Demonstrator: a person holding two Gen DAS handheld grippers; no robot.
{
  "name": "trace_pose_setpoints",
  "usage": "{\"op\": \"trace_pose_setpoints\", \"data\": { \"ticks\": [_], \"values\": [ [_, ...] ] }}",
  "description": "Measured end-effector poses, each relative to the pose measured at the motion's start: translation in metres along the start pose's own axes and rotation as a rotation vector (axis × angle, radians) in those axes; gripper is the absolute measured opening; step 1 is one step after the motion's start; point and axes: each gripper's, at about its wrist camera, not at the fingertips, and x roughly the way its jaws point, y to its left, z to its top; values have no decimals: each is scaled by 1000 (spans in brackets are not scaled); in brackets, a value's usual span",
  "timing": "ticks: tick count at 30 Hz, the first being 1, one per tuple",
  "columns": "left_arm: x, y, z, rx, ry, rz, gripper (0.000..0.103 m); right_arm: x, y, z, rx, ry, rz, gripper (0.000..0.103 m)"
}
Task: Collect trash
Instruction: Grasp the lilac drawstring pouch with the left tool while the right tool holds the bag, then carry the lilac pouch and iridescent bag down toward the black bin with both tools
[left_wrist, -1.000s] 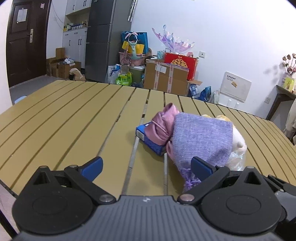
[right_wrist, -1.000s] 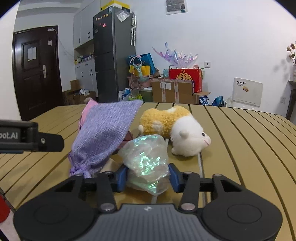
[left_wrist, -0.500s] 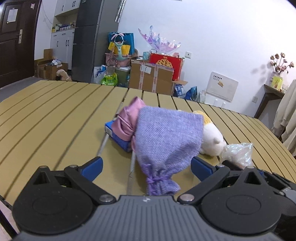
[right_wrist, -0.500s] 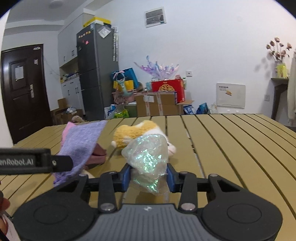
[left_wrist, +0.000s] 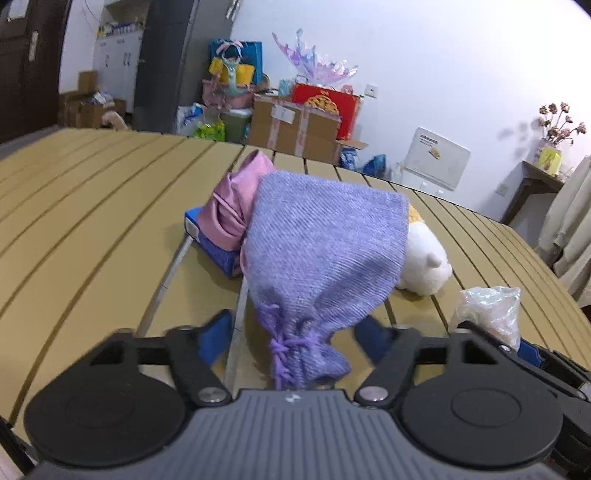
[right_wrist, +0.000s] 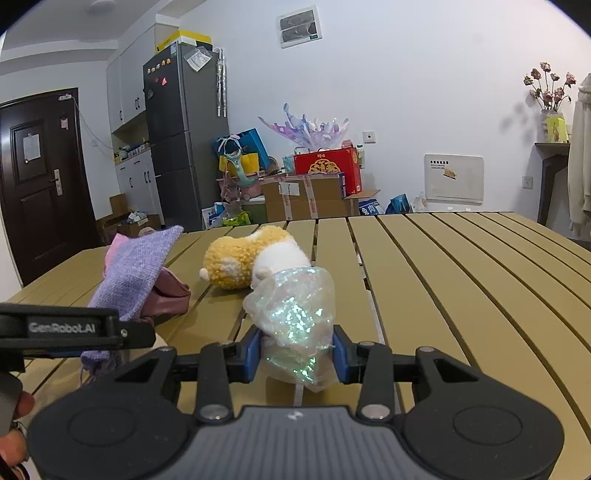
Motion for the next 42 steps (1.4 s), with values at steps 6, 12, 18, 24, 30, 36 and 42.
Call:
{"op": "trace_pose_setpoints", "data": {
  "ticks": [6, 12, 18, 24, 30, 36, 42],
  "values": [
    [-8, 8, 3, -25, -10, -40, 45, -2, 1, 0, -16, -1, 5, 38],
    [-16, 12, 7, -29, -35, -53, 39, -2, 1, -1, -16, -1, 6, 38],
    [-24, 12, 9, -22, -59, -43, 36, -4, 0, 0, -19, -2, 10, 38],
    [-40, 10, 8, 3, -90, -13, 33, -17, 6, 1, -34, -24, 3, 37],
    [-74, 18, 2, 14, -132, 11, 33, -54, 14, 4, -46, -68, 5, 37],
    [-109, 25, -6, -8, -151, 21, 33, -99, 21, 5, -56, -104, 17, 36],
    [-148, 27, -23, 2, -150, 28, 33, -138, 23, 2, -71, -97, 7, 36]
  ]
}}
